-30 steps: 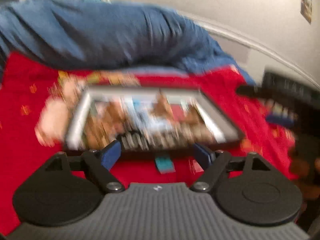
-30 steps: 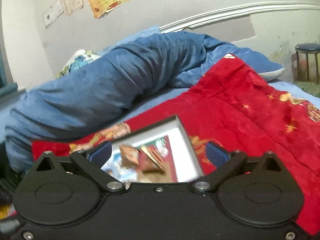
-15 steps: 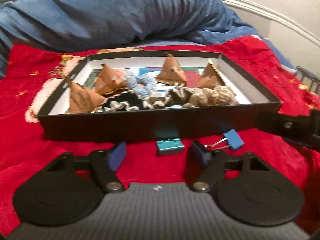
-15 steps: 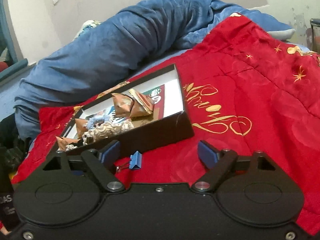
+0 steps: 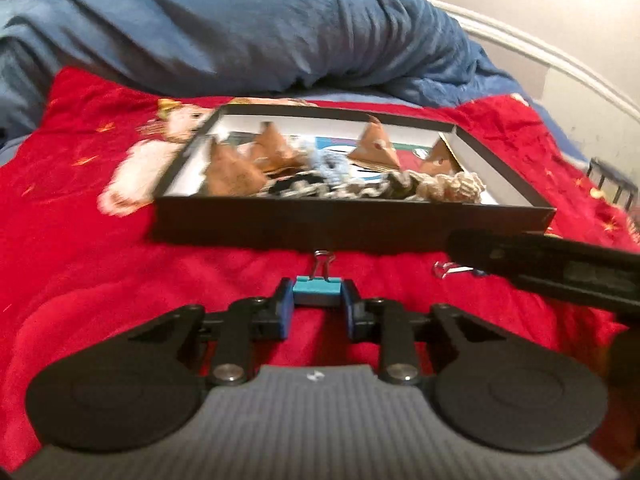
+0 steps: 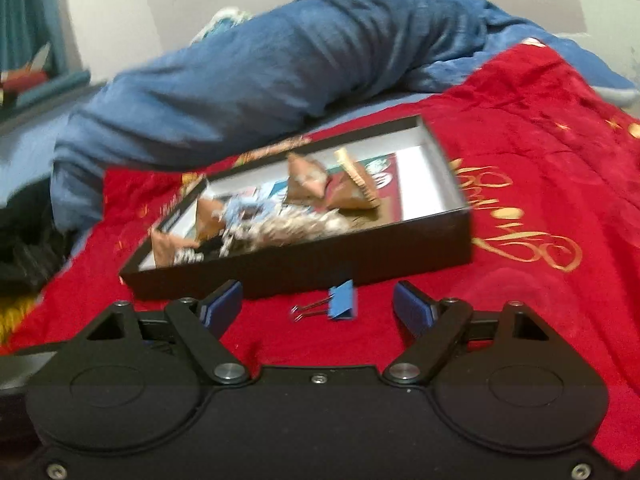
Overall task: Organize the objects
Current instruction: 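Grasp a blue binder clip with the right tool while the left tool grasps another binder clip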
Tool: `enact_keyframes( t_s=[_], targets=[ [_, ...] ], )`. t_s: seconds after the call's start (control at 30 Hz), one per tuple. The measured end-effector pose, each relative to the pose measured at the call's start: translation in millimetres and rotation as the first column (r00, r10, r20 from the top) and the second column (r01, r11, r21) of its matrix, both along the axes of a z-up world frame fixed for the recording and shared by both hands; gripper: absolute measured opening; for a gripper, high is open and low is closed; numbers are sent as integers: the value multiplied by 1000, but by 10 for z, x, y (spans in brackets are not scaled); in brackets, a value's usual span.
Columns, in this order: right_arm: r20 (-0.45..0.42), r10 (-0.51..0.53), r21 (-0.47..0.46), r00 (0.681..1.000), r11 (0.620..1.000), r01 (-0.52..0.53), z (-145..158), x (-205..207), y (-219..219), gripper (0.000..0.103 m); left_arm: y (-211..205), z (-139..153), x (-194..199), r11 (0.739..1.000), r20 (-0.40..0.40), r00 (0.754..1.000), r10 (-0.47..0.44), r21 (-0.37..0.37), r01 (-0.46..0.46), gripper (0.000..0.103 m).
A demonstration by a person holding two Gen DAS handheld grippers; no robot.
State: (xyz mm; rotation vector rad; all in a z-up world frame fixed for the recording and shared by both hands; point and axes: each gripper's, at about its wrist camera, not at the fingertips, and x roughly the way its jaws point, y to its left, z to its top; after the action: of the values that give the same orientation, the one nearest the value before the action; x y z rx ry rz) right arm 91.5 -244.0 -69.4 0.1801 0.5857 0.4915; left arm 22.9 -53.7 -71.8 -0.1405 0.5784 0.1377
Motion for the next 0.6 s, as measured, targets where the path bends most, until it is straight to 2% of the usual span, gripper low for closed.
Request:
enact_keyframes(
  t_s=[0.07, 0.13, 0.17, 0.3, 0.43, 0.53, 0.6],
  targets=[
    [-14, 2, -36, 1000, 999, -2, -39, 46, 115, 82, 58, 14, -137, 1000, 7, 1000, -7, 11, 7, 28],
    [-35, -3, -66, 999, 998, 1, -84, 94, 208, 71, 83, 21, -180, 1000, 9, 1000, -1, 24, 1, 28],
    [-39, -2, -85, 999, 996, -1, -100, 107, 243, 69, 86, 16, -177, 1000, 12, 1000, 2, 24, -2, 29],
    [-14, 18, -193, 1000, 981, -21, -165, 85, 413, 69, 72, -85, -161, 999, 14, 1000, 16, 30, -16, 29],
    [15, -11, -270, 1000, 963, 14, -188, 48, 535, 57, -17, -81, -181, 996, 29, 999, 14, 89, -17, 29],
    [33, -31, -298, 999, 954, 40, -187, 31, 570, 45, 15, -86, -188, 997, 32, 999, 16, 74, -19, 29],
    [39, -42, -303, 998, 952, 52, -171, 21, 572, 43, 48, -84, -199, 998, 37, 999, 21, 56, -23, 29]
  ],
)
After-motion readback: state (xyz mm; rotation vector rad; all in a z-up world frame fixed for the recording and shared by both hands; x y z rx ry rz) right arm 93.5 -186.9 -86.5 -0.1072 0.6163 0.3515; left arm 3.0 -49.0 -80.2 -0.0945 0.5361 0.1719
